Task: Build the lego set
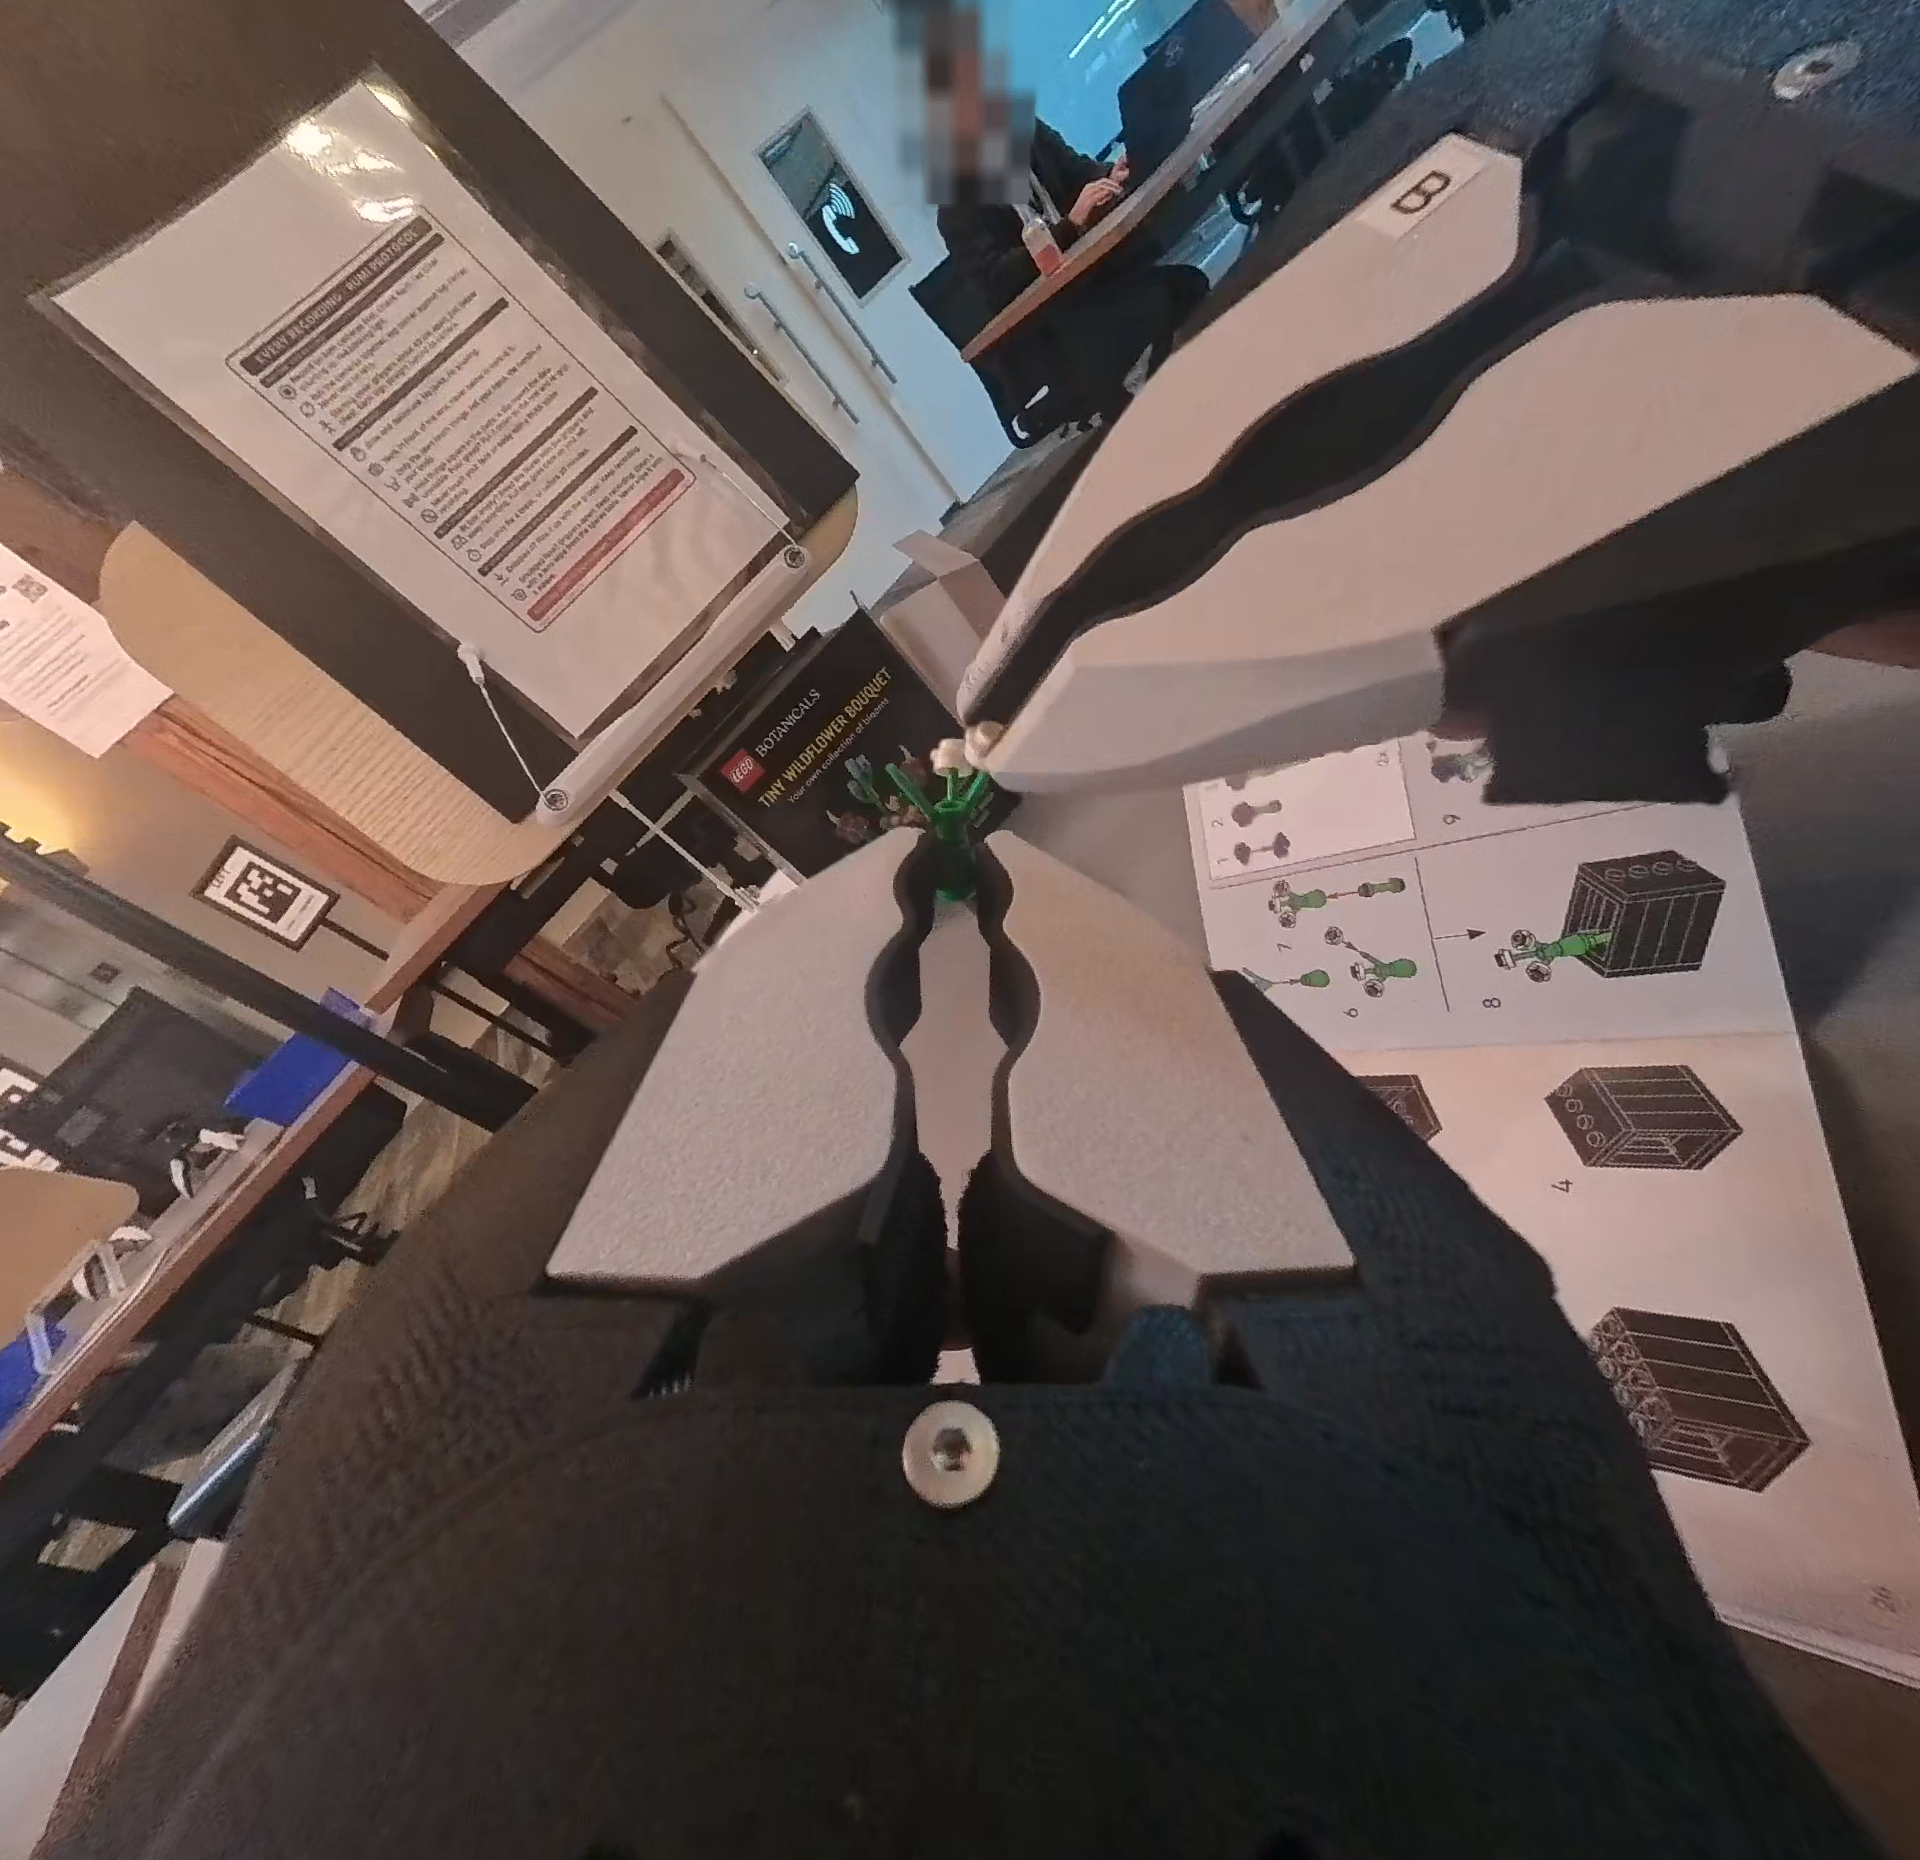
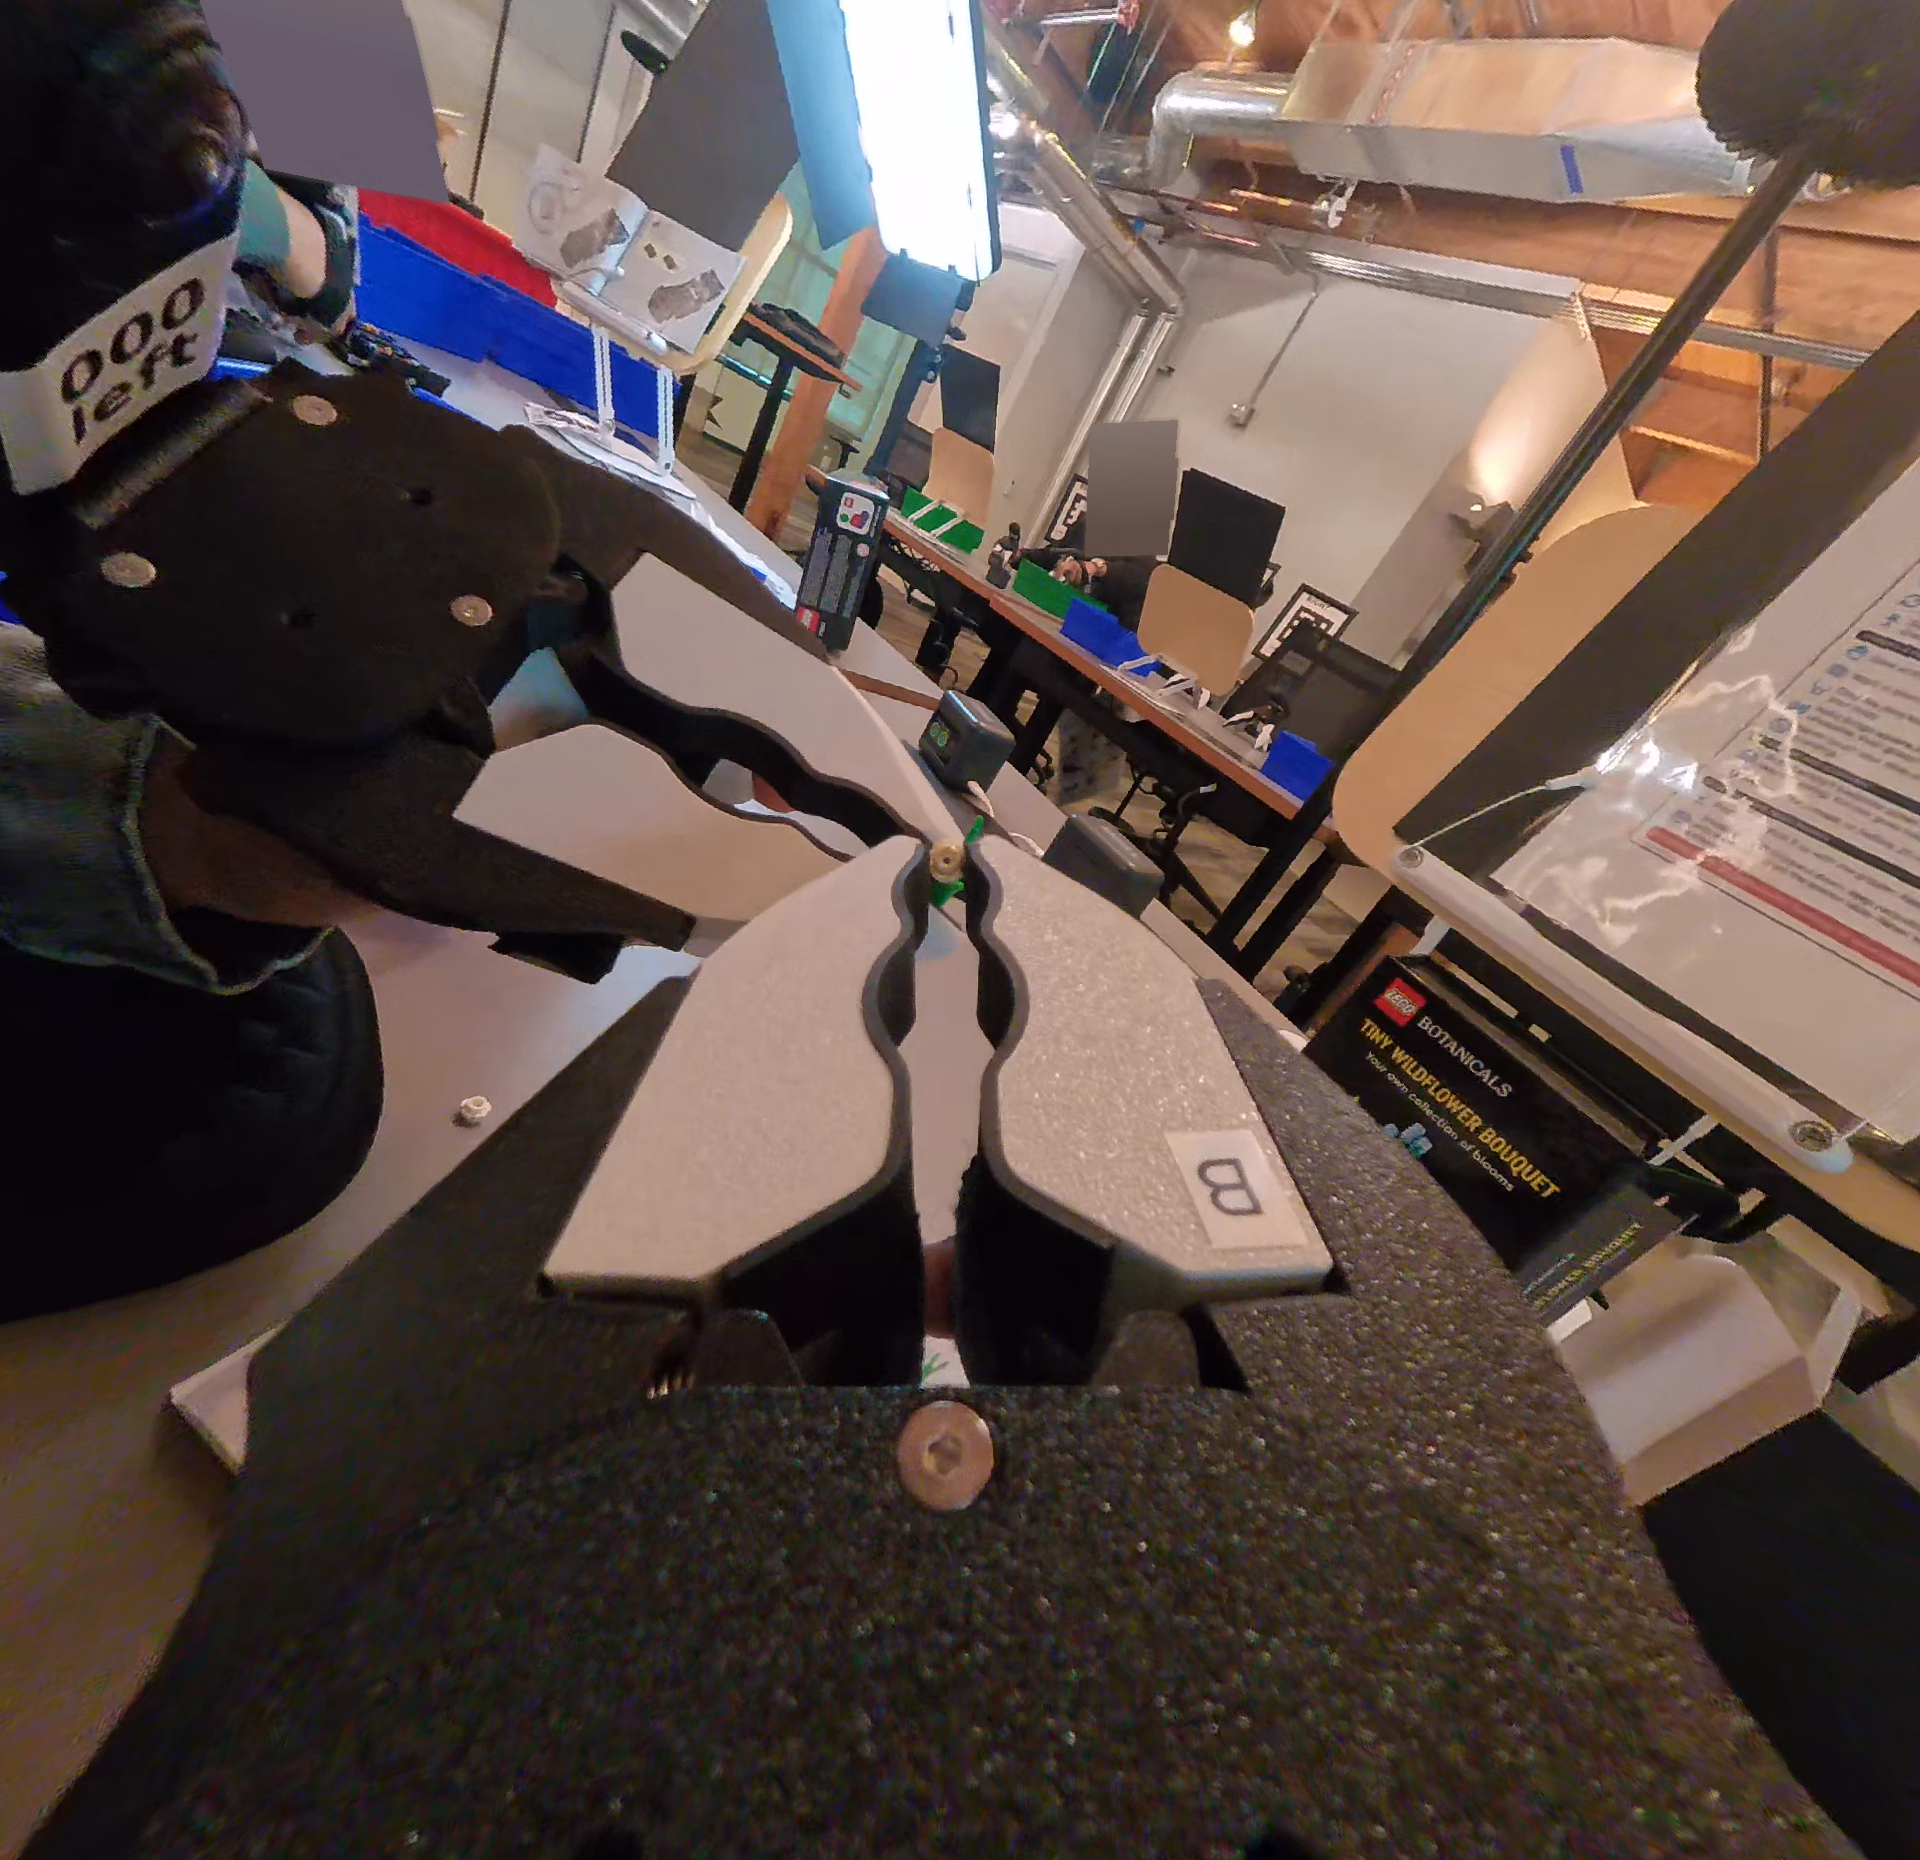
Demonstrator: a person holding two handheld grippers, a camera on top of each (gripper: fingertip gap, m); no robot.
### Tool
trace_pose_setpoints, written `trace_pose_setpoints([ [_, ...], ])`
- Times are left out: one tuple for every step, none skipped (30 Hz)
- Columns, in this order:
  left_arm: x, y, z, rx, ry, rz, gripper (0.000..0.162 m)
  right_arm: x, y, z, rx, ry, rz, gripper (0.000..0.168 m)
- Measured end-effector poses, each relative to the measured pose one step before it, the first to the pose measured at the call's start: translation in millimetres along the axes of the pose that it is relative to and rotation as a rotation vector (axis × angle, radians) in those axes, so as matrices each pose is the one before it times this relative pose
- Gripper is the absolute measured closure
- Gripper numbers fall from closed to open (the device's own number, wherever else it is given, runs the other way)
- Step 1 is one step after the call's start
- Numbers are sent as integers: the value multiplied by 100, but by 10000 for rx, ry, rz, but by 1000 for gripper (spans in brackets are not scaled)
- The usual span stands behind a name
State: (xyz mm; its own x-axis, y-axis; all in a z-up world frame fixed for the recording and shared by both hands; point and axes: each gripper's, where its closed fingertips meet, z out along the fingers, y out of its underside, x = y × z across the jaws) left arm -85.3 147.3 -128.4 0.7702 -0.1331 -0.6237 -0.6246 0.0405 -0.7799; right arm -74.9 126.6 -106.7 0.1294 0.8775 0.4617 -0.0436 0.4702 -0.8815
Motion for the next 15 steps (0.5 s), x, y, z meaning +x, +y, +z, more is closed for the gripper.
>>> trace_pose_setpoints([
  [54,-16,-1,9,23,0,154,69,71,-3,-53,26,6,162],
  [52,9,22,-4,44,-48,154,37,68,8,-23,5,21,162],
  [20,-26,1,30,28,-67,154,-34,-19,-12,24,-30,4,162],
  [22,-42,-13,40,44,-55,154,-13,-3,4,-5,-6,-19,162],
  [-6,-9,-1,12,17,-42,154,-12,-9,14,-17,5,-34,162],
  [-7,-13,-6,16,8,-35,154,-10,-8,0,-5,7,-43,162],
  [-9,-20,-12,21,10,-26,154,-2,-14,-6,10,2,-22,162],
  [-21,-14,-1,14,12,-49,154,3,7,3,2,-3,15,162],
  [46,13,17,3,63,-78,155,14,14,9,-10,-8,27,162],
  [25,30,9,6,44,-76,154,41,33,5,-27,14,15,162],
  [-9,27,18,4,14,-73,154,50,68,7,-47,31,-8,163],
  [-2,22,15,8,33,-99,154,44,109,28,-69,35,-27,162],
  [73,40,32,0,101,-129,154,9,29,17,-26,21,-26,162],
  [40,15,18,20,68,-118,154,-38,-7,12,-9,-19,-4,162],
  [2,-2,5,29,28,-51,154,-36,-16,7,-2,-20,-6,162],
])
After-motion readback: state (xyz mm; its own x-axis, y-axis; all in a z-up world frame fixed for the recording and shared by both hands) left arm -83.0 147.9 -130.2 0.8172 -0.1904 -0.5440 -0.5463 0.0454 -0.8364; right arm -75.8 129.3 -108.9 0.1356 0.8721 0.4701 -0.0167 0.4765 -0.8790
